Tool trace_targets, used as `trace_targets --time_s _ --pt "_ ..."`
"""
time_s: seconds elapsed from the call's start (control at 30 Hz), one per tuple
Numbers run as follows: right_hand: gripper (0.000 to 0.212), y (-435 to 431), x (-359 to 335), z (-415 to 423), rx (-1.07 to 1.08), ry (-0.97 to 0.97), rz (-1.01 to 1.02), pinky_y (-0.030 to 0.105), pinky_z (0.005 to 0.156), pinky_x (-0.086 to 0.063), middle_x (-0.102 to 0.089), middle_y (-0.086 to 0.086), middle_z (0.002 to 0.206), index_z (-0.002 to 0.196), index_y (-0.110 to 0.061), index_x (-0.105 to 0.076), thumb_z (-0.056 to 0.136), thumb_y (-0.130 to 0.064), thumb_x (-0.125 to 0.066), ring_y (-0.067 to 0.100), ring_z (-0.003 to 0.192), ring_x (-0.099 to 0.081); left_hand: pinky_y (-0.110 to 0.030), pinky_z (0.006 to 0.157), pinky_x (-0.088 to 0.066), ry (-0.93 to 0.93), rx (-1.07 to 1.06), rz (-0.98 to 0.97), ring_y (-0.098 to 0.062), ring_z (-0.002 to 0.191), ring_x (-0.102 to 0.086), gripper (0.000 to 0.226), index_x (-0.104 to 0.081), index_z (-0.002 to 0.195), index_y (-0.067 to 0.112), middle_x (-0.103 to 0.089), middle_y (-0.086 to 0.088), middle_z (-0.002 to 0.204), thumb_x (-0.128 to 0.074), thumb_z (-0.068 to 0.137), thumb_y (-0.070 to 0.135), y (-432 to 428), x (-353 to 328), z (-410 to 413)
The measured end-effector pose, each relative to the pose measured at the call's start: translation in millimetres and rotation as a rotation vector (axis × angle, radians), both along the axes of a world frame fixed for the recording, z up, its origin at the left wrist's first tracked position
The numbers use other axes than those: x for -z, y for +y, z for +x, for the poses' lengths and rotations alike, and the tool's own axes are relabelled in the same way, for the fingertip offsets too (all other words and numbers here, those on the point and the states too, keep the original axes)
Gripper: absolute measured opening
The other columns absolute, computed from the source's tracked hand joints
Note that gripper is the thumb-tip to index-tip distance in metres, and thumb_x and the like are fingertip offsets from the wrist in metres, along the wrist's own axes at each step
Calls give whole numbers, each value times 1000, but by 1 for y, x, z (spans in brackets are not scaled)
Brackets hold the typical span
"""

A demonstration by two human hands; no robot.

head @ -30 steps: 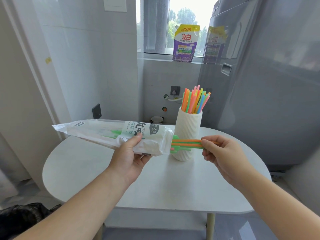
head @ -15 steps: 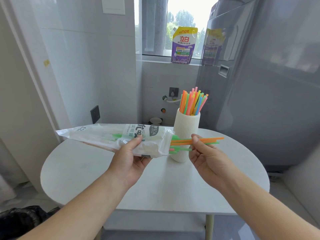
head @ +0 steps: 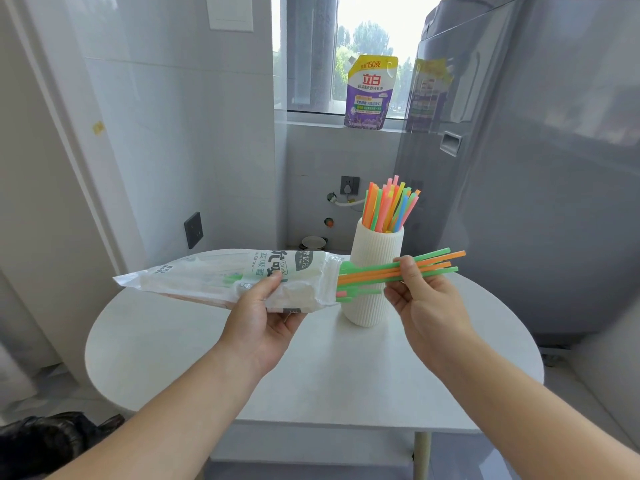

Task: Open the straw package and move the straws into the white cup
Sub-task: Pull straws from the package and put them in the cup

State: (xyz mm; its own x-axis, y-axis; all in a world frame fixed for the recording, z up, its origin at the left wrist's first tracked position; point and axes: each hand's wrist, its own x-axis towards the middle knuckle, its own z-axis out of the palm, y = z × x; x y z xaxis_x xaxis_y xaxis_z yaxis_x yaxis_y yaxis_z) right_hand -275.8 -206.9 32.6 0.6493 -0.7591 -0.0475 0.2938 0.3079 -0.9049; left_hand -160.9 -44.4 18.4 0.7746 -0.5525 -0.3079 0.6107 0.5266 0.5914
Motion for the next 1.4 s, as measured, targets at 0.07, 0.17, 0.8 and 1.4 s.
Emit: trace_targets --time_s 0.07,0.17,0.8,1.4 --pt "22 -6 -4 -4 11 -18 -16 28 83 -56 -78 1 85 98 -5 -69 100 -24 -57 12 83 -74 -31 51 -60 6 -21 0 -17 63 -75 9 -67 105 12 -78 -4 76 -64 96 11 2 1 4" --pt "23 -14 -11 -11 34 -34 -57 29 82 -61 -78 5 83 96 -1 -68 100 -20 -56 18 86 -76 -30 52 -61 6 -36 -11 -16 65 -76 10 -67 105 13 -79 -3 79 -65 96 10 4 2 7" --pt "11 -48 -109 -55 404 -99 -762 29 73 -61 -75 -12 71 87 -18 -71 96 -24 -67 16 77 -76 -31 55 -62 -11 -59 -26 -15 67 -76 11 -67 105 15 -79 -2 81 -64 96 10 7 8 18" --pt "16 -50 -146 -25 378 195 -1071 20 66 -61 -74 -10 89 98 -19 -71 93 -34 -68 1 72 -74 -33 58 -64 -49 -12 -3 -18 70 -77 17 -66 112 15 -80 -4 86 -64 96 10 8 6 14"
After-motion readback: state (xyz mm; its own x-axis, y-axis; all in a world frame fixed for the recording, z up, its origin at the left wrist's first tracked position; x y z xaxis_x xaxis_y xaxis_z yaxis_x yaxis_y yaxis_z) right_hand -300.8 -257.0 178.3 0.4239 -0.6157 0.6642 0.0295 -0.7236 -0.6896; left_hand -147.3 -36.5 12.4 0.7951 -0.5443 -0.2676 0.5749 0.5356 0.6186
